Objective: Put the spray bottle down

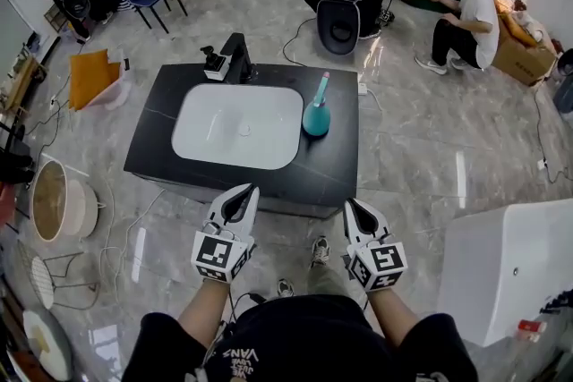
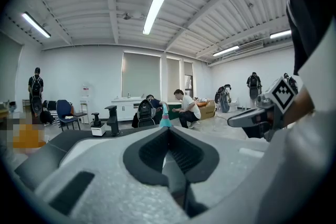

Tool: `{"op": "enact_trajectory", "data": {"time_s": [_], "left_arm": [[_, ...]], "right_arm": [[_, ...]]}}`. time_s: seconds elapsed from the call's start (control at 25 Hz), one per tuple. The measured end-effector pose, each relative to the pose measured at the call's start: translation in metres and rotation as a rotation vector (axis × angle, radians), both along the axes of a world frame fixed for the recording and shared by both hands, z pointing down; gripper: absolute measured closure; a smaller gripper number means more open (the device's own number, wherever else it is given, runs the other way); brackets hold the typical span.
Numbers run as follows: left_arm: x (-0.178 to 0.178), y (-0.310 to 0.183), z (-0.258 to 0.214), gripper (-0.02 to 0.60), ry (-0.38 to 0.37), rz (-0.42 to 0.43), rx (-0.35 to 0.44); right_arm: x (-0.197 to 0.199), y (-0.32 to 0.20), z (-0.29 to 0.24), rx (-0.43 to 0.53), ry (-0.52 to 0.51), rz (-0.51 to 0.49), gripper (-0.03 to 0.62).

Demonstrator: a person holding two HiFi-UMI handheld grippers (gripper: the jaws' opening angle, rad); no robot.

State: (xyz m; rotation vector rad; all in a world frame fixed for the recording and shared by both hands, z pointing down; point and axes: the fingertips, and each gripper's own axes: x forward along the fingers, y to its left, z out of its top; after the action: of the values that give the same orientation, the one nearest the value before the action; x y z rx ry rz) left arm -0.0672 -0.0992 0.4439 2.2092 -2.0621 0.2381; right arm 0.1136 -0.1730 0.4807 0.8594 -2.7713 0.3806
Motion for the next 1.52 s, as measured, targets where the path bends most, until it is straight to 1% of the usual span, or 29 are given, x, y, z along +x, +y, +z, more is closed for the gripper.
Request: {"op": "enact_trajectory", "data": {"time_s": [0.32,0.52,0.8,1.12,1.24,1.52], "left_arm": [[0.010,0.073,-0.008,0.571,0.008,-0.008,0.032],[0.016,0.119,-0.010,0.571,0.024,-0.023,0.049],[0.020,0.169,0.000,0.571,0.043,-0.051,0.041],[0.026,0.205,0.002,0.571,0.045,-0.060,0.043],[0.024,0.210,0.007,0.571,0.041,-0.060,0.048],[0.031,0.213,0.007,0.571,0.064,-0.049,0.046]], "right_arm": [[0.003,0.058,-0.003,0.015,-0.010,0.001,0.592],[0.003,0.095,-0.004,0.016,-0.008,-0.019,0.594],[0.001,0.136,0.003,0.014,0.009,-0.045,0.594],[0.002,0.169,0.002,0.021,0.032,-0.066,0.595],[0.000,0.173,0.004,0.026,0.040,-0.071,0.595],[0.004,0.178,0.006,0.030,0.052,-0.069,0.595]]}}
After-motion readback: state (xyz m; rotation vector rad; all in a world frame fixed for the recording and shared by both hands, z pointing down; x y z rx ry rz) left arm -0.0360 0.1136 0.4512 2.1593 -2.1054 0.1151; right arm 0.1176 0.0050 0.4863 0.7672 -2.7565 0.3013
